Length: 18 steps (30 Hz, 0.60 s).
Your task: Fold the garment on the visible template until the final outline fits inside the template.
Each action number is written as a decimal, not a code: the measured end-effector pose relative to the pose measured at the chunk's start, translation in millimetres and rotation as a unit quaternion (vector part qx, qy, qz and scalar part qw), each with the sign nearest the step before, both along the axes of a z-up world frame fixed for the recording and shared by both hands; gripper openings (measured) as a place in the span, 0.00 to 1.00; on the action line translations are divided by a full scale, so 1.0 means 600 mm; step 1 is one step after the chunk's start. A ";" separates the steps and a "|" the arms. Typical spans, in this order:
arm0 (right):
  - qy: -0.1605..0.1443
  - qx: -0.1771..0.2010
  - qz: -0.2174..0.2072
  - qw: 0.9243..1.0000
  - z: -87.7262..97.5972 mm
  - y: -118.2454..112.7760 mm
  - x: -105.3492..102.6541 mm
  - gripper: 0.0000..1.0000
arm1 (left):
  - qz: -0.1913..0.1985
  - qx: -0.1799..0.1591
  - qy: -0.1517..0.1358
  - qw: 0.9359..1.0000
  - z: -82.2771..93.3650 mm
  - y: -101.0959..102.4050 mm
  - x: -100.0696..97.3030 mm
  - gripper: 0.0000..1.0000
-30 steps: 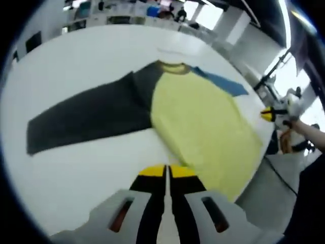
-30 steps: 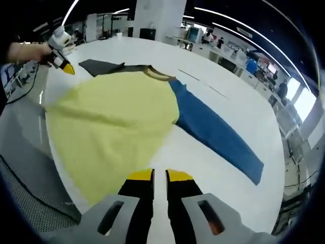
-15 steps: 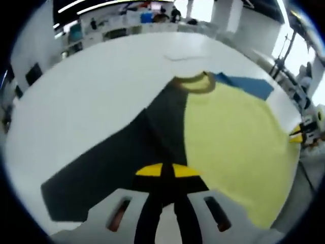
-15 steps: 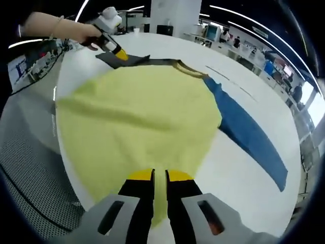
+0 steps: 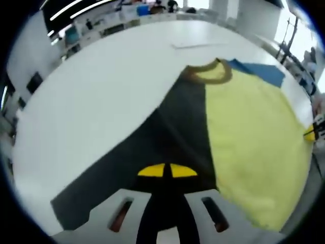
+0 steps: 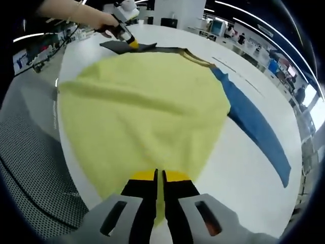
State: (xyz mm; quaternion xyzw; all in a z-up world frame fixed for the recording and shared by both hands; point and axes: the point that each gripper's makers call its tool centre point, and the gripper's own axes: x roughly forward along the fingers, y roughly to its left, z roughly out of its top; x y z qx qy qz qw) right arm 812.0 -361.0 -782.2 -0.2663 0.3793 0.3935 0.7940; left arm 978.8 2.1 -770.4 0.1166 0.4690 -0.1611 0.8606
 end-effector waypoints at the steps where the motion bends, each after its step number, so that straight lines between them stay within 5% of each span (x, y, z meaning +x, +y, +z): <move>1: -0.004 -0.001 0.006 1.000 0.000 0.000 -0.001 0.02 | 0.003 -0.002 0.001 1.000 0.000 0.003 0.002 0.00; 18: -0.020 -0.008 0.008 1.000 0.001 -0.018 0.001 0.01 | 0.016 0.011 -0.001 1.000 -0.003 0.038 0.037 0.00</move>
